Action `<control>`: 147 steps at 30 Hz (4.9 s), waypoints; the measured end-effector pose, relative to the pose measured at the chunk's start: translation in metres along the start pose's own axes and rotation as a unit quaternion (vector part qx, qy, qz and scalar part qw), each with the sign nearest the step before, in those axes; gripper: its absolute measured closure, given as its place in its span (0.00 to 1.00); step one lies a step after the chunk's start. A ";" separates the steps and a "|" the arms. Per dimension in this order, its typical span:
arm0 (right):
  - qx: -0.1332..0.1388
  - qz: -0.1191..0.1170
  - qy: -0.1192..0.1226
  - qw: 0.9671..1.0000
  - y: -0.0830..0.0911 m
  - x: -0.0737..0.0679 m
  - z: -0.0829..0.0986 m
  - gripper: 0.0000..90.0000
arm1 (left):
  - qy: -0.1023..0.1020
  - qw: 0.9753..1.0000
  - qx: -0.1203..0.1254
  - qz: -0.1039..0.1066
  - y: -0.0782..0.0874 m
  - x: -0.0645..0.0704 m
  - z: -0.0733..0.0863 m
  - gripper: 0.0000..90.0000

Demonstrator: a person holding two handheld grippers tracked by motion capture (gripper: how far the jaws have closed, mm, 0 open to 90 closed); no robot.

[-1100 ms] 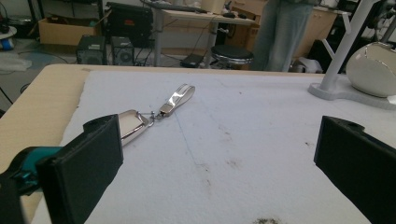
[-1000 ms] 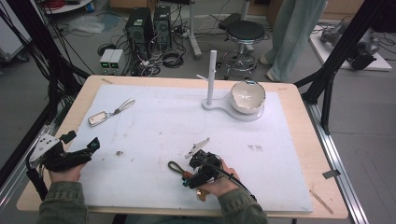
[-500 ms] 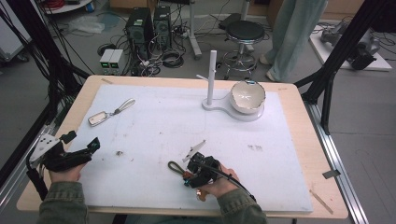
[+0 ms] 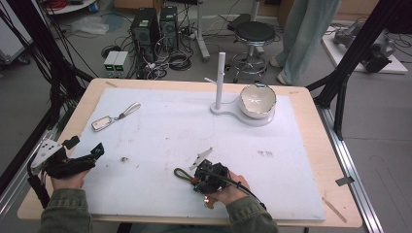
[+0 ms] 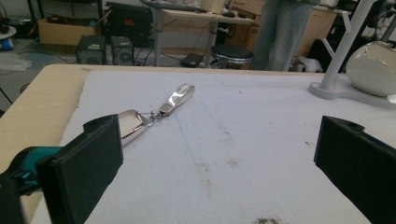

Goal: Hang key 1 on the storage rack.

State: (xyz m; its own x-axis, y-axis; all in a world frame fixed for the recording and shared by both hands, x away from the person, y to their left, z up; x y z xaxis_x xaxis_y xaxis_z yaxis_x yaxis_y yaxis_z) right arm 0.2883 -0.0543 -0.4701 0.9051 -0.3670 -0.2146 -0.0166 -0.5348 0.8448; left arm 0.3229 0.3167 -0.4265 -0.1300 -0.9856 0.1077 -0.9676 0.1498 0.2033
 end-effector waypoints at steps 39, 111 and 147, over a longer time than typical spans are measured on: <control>0.132 0.000 -0.051 0.990 0.079 0.030 -0.016 0.82 | 0.001 1.000 0.000 0.002 -0.002 0.000 0.000 0.02; 0.250 0.105 -0.092 0.958 0.189 0.128 -0.072 0.82 | -0.001 1.000 -0.002 0.005 -0.004 0.001 0.001 0.02; 0.269 0.138 -0.136 0.944 0.180 0.176 -0.068 0.82 | -0.001 1.000 -0.002 0.004 -0.005 0.000 0.001 0.02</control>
State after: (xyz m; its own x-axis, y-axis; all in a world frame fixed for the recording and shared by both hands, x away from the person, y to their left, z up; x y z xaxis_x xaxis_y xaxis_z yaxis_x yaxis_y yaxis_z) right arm 0.4737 -0.1637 -0.3230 0.6937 -0.6910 -0.2032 -0.5143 -0.6727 0.5319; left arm 0.3280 0.3160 -0.4284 -0.1384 -0.9844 0.1081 -0.9657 0.1584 0.2058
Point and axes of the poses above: each handheld gripper's, and its own axes: y roughly backward along the jaws, z roughly out of its underside, x roughly to its right, the point moved 6 cm from there along -y, roughly forward along the jaws, and after that the axes turned 12 degrees about -z, right-handed, at the moved point
